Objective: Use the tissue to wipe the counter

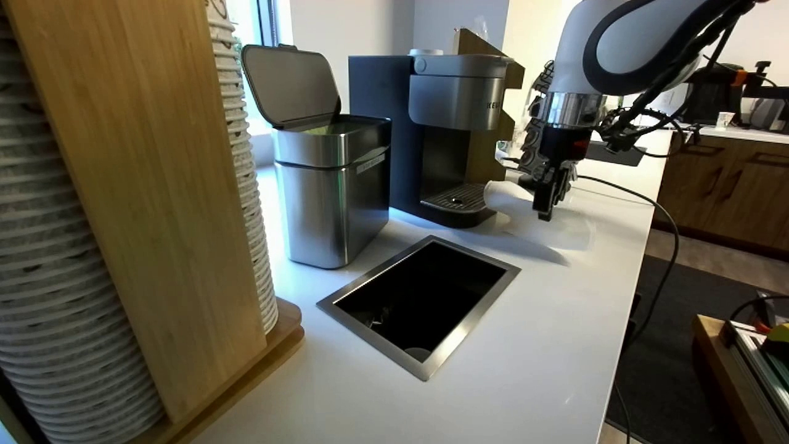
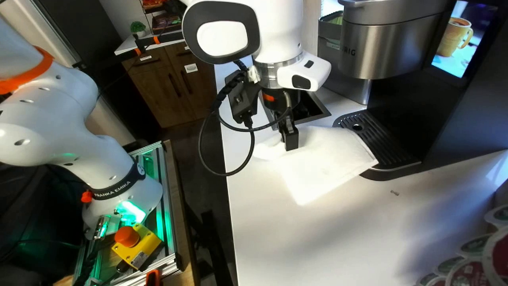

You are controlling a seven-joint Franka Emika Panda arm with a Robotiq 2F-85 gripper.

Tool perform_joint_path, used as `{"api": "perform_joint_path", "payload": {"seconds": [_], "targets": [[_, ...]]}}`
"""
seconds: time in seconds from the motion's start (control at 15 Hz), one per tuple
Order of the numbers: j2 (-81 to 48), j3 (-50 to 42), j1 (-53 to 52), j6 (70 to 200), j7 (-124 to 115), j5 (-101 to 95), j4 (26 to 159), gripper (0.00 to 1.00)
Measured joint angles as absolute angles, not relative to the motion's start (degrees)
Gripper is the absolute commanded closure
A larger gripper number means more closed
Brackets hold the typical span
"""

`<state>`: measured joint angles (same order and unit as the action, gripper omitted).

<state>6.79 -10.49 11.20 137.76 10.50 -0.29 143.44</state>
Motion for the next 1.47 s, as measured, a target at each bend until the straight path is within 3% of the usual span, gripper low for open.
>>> {"api": "perform_joint_path", "payload": {"seconds": [0.53,1.47], "targets": [[11.9,-11.5,11.7,137.0,10.5,-1.0,145.3,0.02],[20.8,-12.4,13.4,136.8,10.3,-2.8,149.0,0.0]]}}
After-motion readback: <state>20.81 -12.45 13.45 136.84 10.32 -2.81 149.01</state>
